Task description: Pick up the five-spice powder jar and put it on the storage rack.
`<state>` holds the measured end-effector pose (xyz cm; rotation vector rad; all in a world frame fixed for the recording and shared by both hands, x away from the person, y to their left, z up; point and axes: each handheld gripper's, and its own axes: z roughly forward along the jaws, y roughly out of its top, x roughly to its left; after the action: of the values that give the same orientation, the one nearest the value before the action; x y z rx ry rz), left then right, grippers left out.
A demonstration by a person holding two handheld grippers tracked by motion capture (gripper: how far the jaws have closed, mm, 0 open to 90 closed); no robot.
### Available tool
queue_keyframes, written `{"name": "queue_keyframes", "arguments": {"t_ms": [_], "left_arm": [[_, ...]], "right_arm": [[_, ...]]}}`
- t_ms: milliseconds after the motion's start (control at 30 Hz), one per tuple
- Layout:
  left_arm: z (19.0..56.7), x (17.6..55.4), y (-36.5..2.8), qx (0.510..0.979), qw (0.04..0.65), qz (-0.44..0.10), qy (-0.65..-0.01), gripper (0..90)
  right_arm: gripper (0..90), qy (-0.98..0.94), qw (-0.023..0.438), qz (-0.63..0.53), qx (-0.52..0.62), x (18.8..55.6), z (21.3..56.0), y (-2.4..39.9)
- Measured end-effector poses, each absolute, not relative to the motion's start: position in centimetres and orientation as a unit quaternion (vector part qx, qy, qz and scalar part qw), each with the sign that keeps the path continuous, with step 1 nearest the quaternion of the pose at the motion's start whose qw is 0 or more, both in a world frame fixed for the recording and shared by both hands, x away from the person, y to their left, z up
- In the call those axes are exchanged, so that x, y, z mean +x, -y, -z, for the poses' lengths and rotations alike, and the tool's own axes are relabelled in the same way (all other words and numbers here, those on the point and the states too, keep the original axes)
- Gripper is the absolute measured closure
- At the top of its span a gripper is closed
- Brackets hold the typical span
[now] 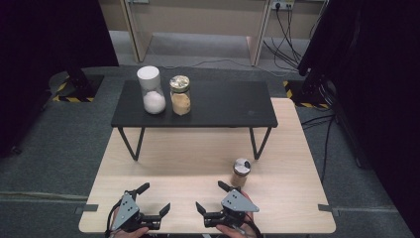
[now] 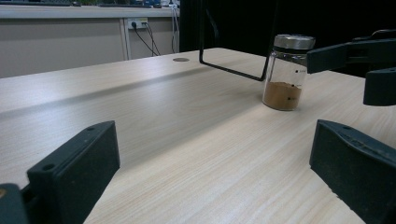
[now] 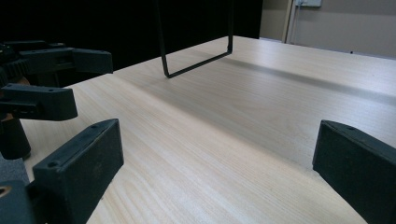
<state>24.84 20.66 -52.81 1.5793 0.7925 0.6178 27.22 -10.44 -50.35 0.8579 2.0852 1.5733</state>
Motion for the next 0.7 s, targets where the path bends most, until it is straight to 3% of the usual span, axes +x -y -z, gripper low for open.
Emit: {"name": "queue_keyframes", "arguments": {"t_ms": [700], "left_arm": [[52.8,24.8,-20.6,0.68,0.593,-0.266,-0.34,1.0]], "right_arm": [[2.4,-0.734,0.209,-0.558,0.324,26.2,50.6,12.6]]}}
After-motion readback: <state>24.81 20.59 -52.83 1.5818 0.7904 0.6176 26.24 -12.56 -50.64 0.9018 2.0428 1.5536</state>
